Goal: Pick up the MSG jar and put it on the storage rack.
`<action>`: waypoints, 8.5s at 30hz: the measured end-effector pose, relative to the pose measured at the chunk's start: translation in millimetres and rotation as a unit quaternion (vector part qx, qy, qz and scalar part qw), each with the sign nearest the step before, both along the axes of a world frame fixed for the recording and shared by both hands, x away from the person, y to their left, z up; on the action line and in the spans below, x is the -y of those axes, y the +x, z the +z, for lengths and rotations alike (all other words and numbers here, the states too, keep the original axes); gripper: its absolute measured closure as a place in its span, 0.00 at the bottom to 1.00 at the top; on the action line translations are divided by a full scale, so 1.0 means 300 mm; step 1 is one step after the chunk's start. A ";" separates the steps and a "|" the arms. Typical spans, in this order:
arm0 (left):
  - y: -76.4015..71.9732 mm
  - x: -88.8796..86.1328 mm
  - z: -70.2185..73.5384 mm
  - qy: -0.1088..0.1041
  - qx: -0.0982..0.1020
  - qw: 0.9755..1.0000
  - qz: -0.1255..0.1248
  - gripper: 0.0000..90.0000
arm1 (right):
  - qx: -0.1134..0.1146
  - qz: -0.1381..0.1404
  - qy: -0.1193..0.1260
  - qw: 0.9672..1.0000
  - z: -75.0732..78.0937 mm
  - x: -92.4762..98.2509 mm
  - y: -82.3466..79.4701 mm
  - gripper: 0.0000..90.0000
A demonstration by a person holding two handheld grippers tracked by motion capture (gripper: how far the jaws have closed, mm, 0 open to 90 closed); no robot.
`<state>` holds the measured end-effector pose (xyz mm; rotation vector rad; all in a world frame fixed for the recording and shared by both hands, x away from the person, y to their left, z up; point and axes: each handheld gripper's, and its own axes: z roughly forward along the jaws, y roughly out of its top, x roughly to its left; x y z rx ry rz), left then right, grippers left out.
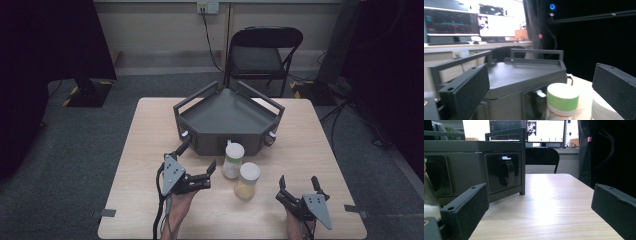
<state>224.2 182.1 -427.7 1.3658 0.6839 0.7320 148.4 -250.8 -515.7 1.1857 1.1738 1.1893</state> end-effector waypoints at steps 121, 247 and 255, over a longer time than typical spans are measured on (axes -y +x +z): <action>0.251 0.151 -0.058 0.073 -0.064 0.991 -0.097 0.37 | 0.000 0.003 0.000 1.000 -0.001 0.004 -0.005 0.00; 0.429 0.230 0.317 0.035 -0.100 0.987 0.117 0.37 | 0.000 0.004 0.000 1.000 0.000 0.005 -0.006 0.00; 0.431 0.212 0.311 0.022 -0.107 0.987 0.117 0.16 | 0.000 0.003 0.000 1.000 0.000 0.005 -0.006 0.00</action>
